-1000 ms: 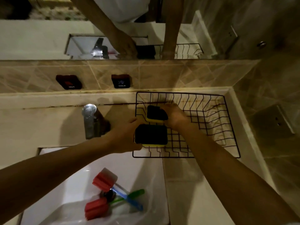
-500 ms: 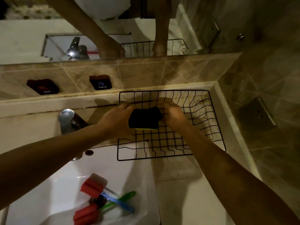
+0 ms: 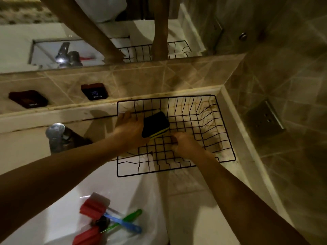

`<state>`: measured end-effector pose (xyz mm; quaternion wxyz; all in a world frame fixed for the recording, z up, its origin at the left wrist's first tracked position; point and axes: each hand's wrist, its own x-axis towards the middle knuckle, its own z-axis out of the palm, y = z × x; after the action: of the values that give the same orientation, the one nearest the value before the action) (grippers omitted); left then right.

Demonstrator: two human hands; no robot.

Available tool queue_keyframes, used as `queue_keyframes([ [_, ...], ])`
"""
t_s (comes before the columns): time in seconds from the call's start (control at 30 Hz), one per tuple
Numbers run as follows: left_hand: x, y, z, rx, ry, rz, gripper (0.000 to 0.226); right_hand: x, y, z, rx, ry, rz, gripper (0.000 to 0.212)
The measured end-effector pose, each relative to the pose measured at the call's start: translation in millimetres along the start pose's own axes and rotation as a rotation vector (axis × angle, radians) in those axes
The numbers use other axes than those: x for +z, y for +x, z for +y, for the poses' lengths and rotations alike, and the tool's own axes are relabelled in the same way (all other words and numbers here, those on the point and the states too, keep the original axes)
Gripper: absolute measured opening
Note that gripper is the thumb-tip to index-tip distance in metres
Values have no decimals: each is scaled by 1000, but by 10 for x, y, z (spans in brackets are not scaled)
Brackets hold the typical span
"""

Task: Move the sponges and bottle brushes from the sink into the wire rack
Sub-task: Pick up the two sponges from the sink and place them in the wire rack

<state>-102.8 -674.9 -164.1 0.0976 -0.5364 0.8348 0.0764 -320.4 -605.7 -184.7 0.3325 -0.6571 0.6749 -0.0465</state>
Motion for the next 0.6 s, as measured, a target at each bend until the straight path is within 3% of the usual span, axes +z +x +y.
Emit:
queue_keyframes([
  [0.17, 25, -6, 83, -31, 64, -11, 86, 74, -12, -16, -12, -75, 4, 45],
  [0.33, -95, 52, 132, -17, 74, -16, 75, 131, -40, -17, -19, -157, -31, 45],
  [0.47, -173, 116, 127, -27, 73, -8, 88, 160, -79, -24, -6, -170, -26, 48],
  [0.6, -159, 142, 107, -105, 211, 9, 86, 143, -107, -38, -14, -163, -25, 51],
])
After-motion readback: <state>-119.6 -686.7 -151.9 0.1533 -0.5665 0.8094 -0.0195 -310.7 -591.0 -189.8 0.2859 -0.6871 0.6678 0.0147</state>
